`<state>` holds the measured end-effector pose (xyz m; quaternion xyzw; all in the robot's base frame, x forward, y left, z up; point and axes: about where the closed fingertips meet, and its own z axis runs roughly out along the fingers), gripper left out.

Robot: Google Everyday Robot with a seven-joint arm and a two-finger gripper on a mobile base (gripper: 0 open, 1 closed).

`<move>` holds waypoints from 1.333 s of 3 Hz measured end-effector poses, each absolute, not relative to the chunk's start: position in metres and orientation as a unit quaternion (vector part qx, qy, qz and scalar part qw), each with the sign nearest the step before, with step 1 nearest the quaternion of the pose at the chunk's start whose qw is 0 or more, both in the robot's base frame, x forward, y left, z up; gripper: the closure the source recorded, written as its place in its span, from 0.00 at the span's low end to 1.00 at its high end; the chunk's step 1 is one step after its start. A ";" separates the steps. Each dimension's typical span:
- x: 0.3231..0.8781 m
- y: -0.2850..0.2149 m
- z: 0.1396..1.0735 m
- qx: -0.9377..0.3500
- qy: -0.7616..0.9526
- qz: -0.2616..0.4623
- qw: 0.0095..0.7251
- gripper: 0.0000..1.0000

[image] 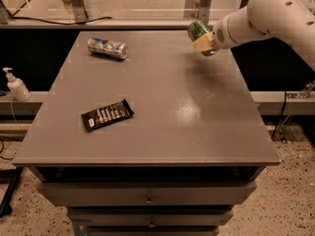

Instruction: Move green can near redbull can

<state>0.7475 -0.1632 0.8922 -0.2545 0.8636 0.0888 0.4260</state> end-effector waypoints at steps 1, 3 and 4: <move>0.731 -0.152 0.907 -0.300 0.853 0.141 0.404 1.00; 0.729 -0.131 0.913 -0.332 0.838 0.160 0.402 1.00; 0.722 -0.091 0.928 -0.386 0.811 0.188 0.396 1.00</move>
Offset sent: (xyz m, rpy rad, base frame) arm -0.0084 0.0060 0.0084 0.0301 0.0222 0.0862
